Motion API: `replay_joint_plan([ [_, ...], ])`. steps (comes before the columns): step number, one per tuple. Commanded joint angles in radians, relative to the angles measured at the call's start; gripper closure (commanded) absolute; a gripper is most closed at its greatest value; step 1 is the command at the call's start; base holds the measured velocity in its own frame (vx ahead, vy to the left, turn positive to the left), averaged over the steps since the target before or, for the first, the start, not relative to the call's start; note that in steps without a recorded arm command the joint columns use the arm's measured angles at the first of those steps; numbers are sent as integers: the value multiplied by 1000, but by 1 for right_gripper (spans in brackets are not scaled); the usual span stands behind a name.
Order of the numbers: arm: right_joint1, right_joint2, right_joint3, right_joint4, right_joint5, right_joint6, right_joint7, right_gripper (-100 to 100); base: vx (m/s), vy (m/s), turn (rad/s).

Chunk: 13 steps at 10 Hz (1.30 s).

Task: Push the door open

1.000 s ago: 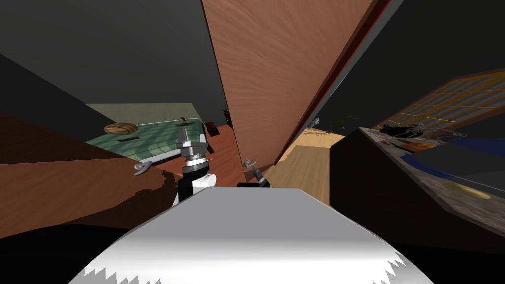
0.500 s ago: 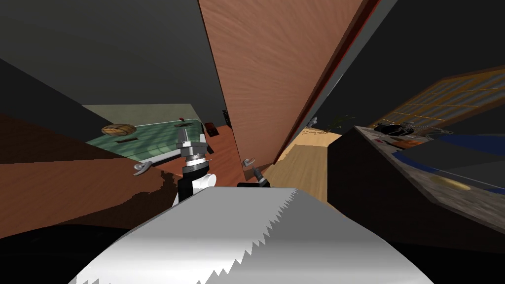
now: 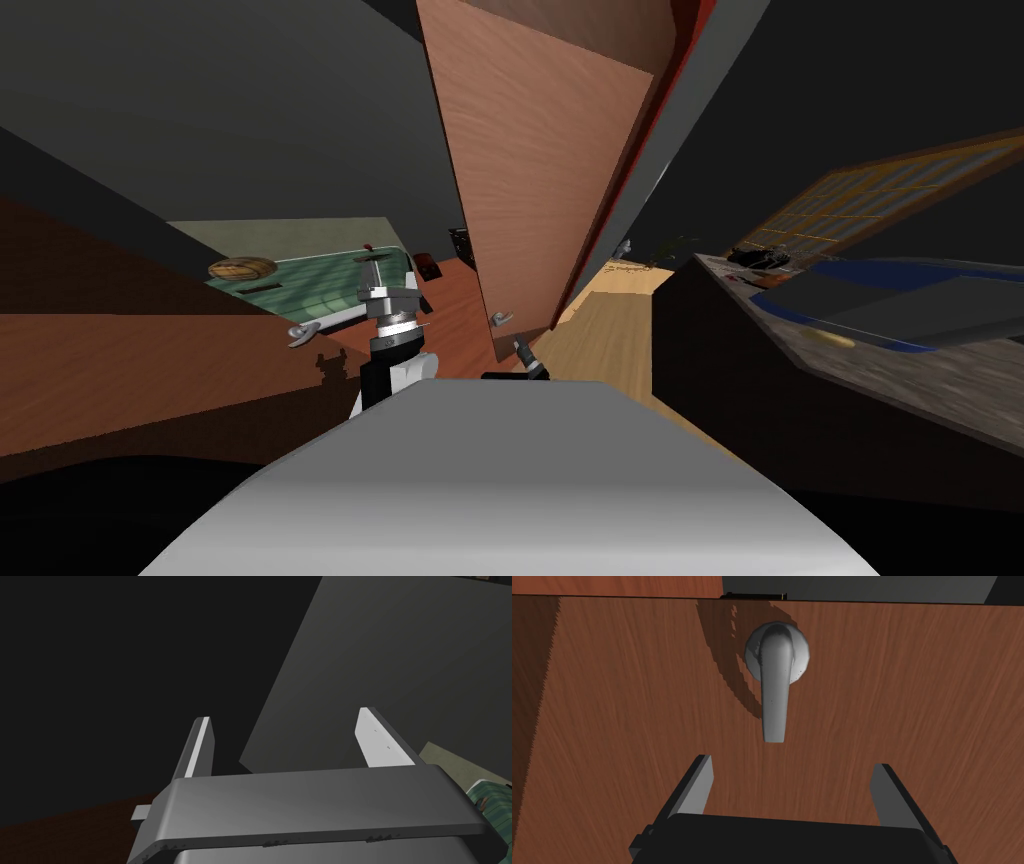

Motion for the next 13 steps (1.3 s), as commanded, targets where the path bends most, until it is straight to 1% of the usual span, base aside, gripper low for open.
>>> replay_joint_plan([
  [1, -5, 1, -3, 5, -2, -1, 3, -100, 148, 81, 23],
  [3, -13, 5, -8, 14, -4, -3, 6, -100, 161, 117, 16],
  [7, -30, 22, -19, 37, -10, -7, 15, -100, 172, 102, 25],
  [8, -28, 19, -18, 31, -10, -5, 13, -100, 64, 46, -3],
  [9, -28, 19, -18, 31, -10, -5, 13, 100, -7, -5, -1],
  [13, -28, 19, -18, 31, -10, -5, 13, 100, -15, -11, 1],
])
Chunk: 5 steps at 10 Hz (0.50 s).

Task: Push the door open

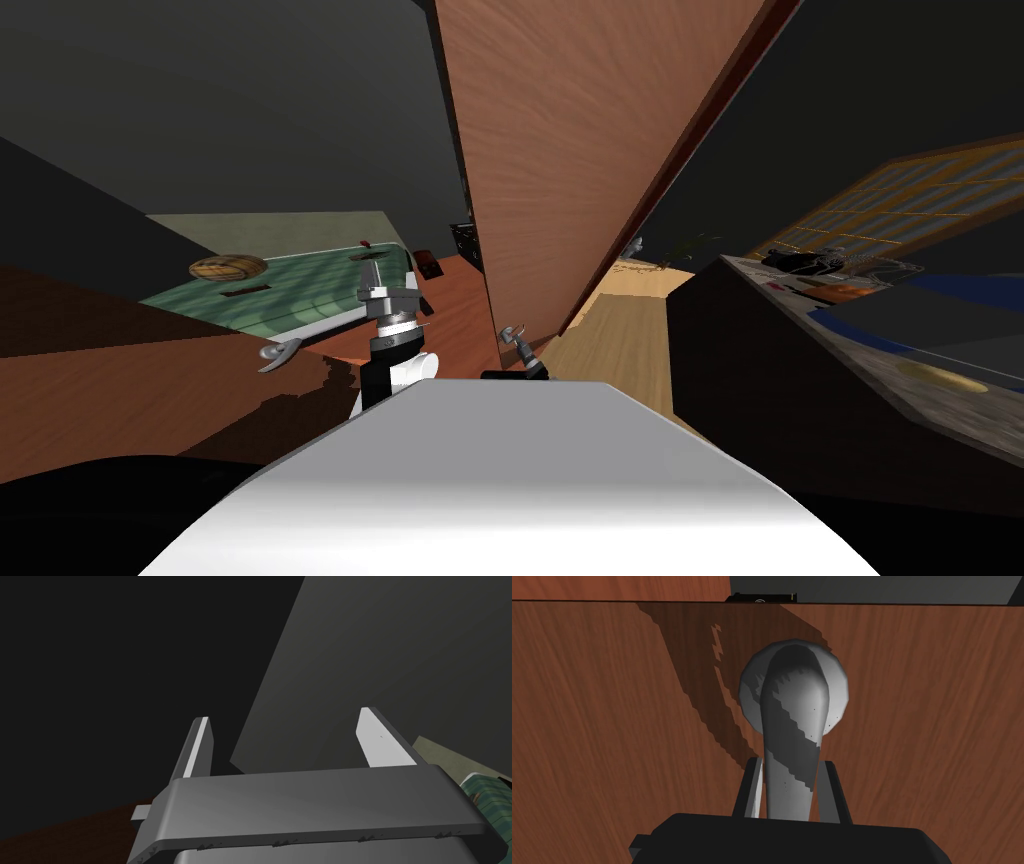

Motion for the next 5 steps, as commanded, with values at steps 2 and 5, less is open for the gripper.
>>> replay_joint_plan([
  [2, -6, -4, -18, 6, -9, 2, 6, 100, 38, 46, -23],
  [5, -14, -8, -42, 15, -21, 3, 15, 100, 144, 124, -41],
])
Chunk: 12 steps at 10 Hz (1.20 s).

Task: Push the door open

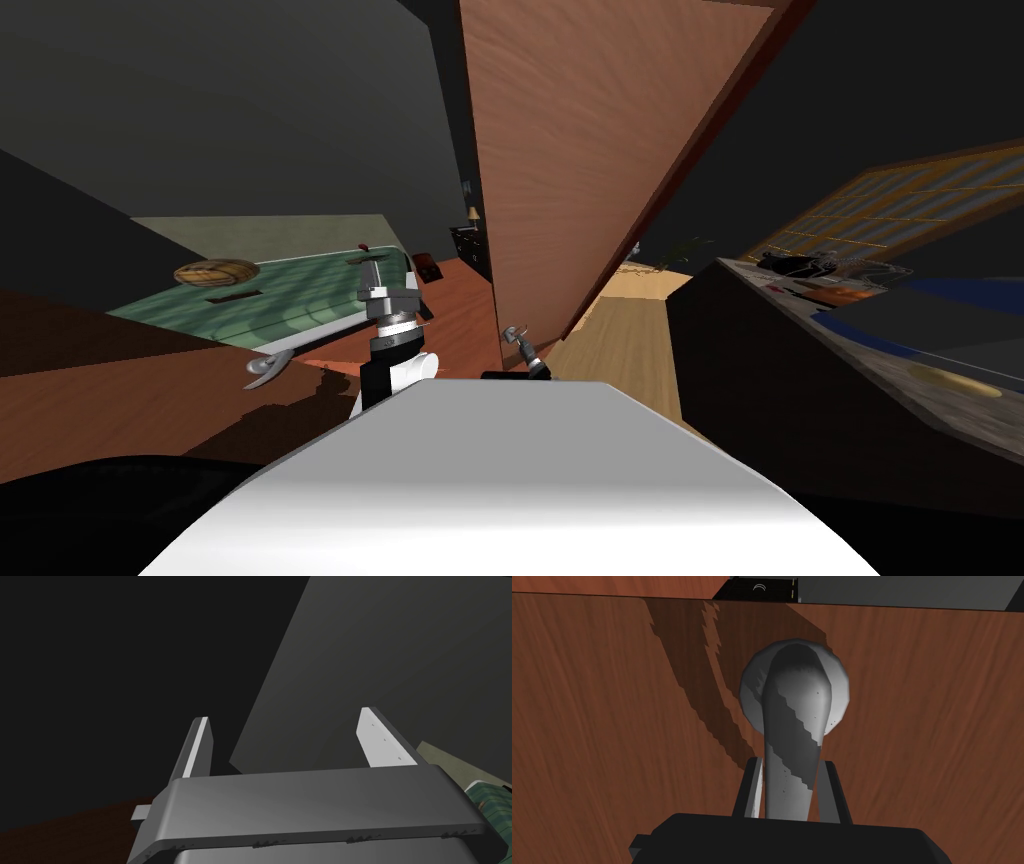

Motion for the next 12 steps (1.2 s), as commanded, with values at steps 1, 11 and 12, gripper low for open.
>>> replay_joint_plan([
  [1, -11, -5, -28, -5, -13, 3, 7, 100, 133, 127, -46],
  [11, -47, 1, -128, 29, -62, 11, 43, 100, 107, 114, -48],
  [12, -54, 6, -147, 35, -72, 12, 50, 100, 128, 145, -57],
])
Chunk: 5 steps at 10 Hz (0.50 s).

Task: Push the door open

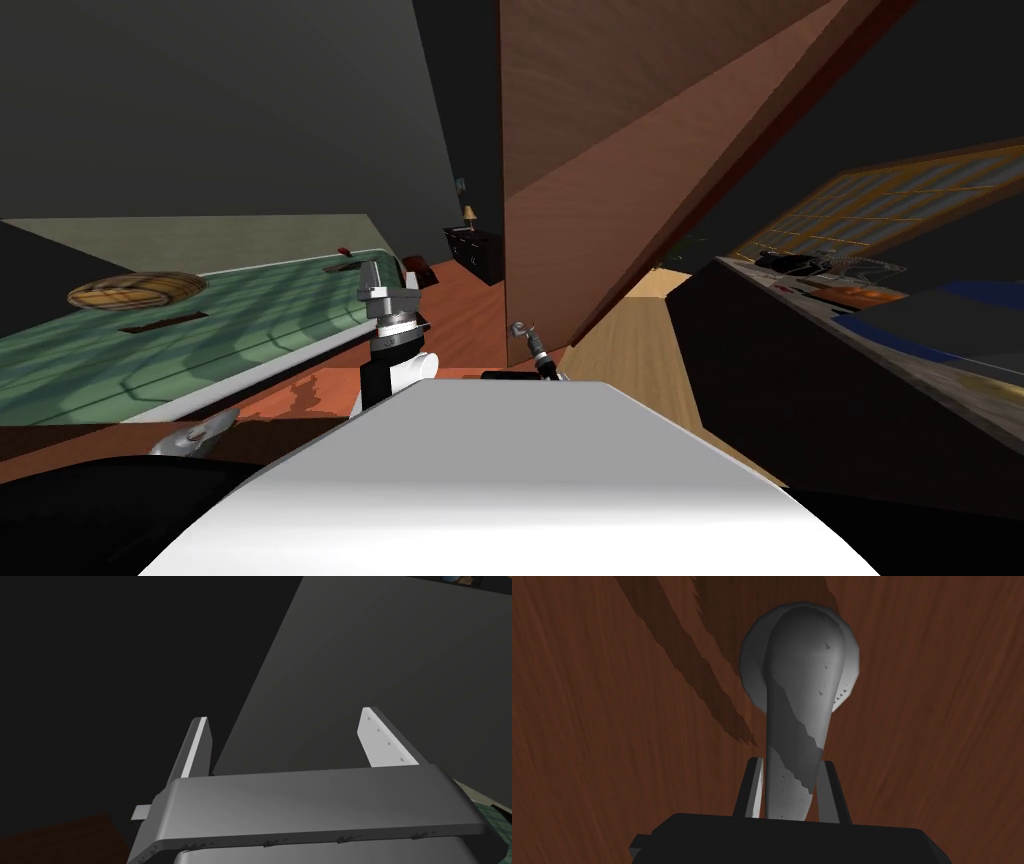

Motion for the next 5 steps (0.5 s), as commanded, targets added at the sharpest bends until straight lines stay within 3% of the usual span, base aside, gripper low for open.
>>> replay_joint_plan([
  [1, -3, -4, -30, -16, -13, 13, 7, 100, 129, 165, -104],
  [5, -23, 15, -85, 3, -41, 17, 27, 100, 120, 138, -58],
])
